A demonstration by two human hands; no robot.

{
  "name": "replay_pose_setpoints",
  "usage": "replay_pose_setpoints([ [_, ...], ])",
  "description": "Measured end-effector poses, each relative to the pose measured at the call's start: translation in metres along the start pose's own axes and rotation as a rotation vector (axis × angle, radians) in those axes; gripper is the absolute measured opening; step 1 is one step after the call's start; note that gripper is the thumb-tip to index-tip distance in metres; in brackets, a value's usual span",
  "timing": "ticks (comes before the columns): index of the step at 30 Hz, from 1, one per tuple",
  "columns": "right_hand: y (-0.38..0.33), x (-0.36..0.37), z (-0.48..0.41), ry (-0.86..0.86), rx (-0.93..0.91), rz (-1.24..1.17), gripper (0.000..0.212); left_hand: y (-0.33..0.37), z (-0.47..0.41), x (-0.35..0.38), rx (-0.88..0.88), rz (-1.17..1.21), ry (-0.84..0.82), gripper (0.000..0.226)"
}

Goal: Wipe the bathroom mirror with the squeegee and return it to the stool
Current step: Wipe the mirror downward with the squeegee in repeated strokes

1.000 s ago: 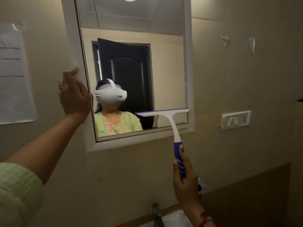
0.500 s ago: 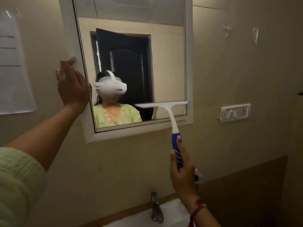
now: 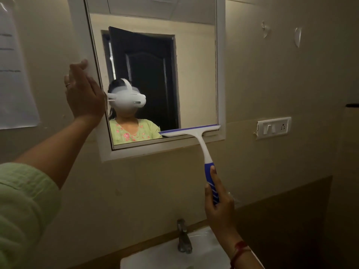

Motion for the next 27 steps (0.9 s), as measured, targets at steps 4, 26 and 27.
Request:
replay_pose_setpoints([
  [4,0.001,-0.004,0.004,-0.014,0.003,0.036,0.054,0.002,0.000,-0.001,0.013,0.010,0.001,0.032],
  [26,-0.115,-0.006,-0.063,0.005,-0.237,-0.192,0.047,-0.007,-0.002,-0.001,-0.033,0.062,0.002,0.037],
  [27,-0.127,-0.002,-0.074,0.003,-0.269,-0.197,0.049,-0.006,-0.001,-0.001,-0.031,0.066,0.003,0.036],
])
Point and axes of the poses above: each hand's wrist, its own z-axis away from the middle knuckle, its own x-axis out of the palm, y = z × x, the point moved 6 cm from there along -z, towards the middle knuckle, and after that the axes turned 14 degrees about x, right-handed, at the moved point
